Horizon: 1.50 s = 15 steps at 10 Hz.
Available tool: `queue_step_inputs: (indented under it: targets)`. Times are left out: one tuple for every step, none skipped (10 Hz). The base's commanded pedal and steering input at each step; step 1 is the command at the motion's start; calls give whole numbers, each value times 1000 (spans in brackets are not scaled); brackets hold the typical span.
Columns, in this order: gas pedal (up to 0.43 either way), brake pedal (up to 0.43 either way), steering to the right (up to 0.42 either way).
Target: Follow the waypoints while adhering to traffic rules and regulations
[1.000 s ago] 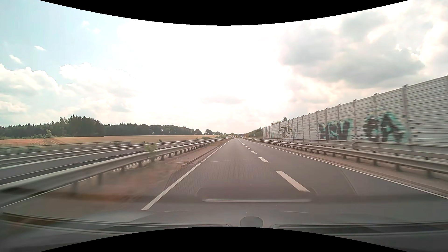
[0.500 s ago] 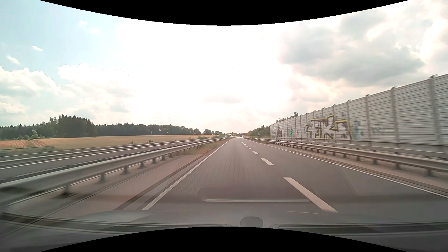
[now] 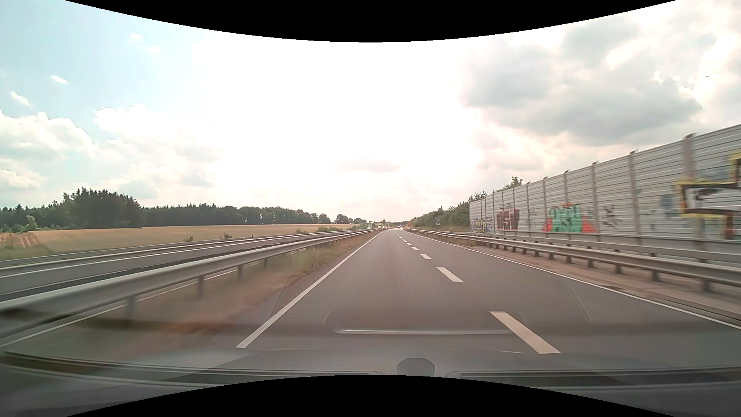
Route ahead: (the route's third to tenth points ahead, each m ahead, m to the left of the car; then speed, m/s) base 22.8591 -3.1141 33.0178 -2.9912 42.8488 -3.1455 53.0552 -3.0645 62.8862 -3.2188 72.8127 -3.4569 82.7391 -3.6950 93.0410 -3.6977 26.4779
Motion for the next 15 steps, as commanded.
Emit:
queue_step_inputs:
  targets:
    - [248, 0, -1]
    - [248, 0, -1]
    - [248, 0, -1]
    - [248, 0, -2]
    - [248, 0, -2]
    - [248, 0, -1]
    - [248, 0, -1]
    - [248, 0, -1]
    - [248, 0, -1]
    - [248, 0, 0]
    - [248, 0, 1]
    - [248, 0, 1]
    - [248, 0, 1]
    - [248, 0, 1]
    - [248, 0, 1]
